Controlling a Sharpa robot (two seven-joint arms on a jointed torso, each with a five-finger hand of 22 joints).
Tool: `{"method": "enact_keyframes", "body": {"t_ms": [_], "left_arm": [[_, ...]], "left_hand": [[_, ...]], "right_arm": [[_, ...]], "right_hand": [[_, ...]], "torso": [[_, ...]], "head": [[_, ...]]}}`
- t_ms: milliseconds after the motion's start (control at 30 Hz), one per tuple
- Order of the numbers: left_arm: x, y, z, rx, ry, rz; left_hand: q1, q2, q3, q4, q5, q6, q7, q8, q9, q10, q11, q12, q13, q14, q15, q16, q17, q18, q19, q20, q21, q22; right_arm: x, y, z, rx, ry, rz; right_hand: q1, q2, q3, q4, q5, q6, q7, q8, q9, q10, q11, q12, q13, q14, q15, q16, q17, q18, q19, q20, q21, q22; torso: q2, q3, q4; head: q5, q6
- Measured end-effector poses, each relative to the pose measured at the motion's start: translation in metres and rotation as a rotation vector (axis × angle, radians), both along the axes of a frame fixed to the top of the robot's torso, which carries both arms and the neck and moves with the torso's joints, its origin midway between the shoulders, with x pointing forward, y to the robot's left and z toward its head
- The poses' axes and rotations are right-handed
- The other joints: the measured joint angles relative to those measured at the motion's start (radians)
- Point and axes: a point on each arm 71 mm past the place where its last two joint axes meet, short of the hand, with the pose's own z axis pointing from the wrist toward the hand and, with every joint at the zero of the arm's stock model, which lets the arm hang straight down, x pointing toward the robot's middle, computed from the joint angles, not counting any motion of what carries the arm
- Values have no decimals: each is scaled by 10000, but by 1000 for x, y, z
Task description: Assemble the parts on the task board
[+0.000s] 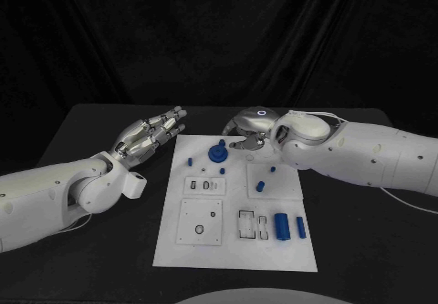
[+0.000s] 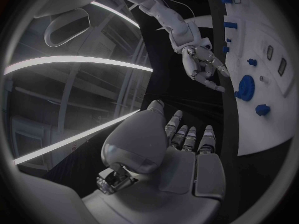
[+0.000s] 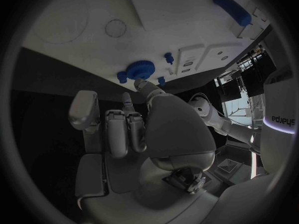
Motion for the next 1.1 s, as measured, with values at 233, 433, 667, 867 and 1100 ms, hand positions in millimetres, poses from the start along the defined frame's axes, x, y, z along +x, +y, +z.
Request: {"method": "enact_keyframes", "body": {"t_ms": [233,433,667,867,1100], "left_arm": [[-1,3,0,-7,16,59],[-1,2,0,-20,23,48],[0,1,0,-28,27,35],[0,1,0,-36,32,22],[-1,1,0,-38,39,31]], "left_hand": [[0,0,0,0,0,0,0,0,0,0,0,0,10,0,0,0,0,0,0,0,0,8],[0,0,0,0,0,0,0,39,0,0,0,0,9,0,0,0,-6,0,0,0,0,7],[40,-39,-1,1,0,0,0,39,0,0,0,0,8,0,0,0,-7,0,0,0,0,7],[40,-39,-1,0,40,0,0,39,0,0,0,0,8,0,0,0,-7,0,-1,-1,0,6],[40,-39,28,-29,40,0,0,39,0,0,0,0,7,0,-1,0,-5,0,-1,0,0,5]], "right_arm": [[-16,-41,32,276,-436,-261],[-26,-75,35,270,-366,-802],[-32,-112,23,149,-54,-1574],[-39,-133,5,4,288,-2035],[-42,-150,-11,-211,487,-2401]], "right_hand": [[-232,46,-216,216,-821,66,-67,-57,-56,0,0,0,0,0,0,38,0,0,73,-7,78,0],[-344,29,-413,353,-1088,66,-66,-57,-100,-14,-59,0,0,-8,-84,155,0,0,503,-76,758,-1],[-351,36,-649,589,-1088,138,-211,-57,-175,-35,-215,-214,0,-25,-246,-1777,0,1,429,-150,171,7],[-351,35,-810,694,-1088,92,-271,-57,-251,-29,-294,-415,0,-20,-323,-3034,-129,0,568,-277,137,7],[-321,65,-938,767,-1146,138,-389,-57,-271,-17,-378,-231,0,-8,-406,-3022,-246,0,1002,-365,1229,6]], "torso": [[-6,-1,7],[-7,-1,-17],[-13,-12,-39],[-15,-13,-84],[-14,6,-81]], "head": [[-8,6],[12,4],[36,2],[83,5],[85,-39]]}}
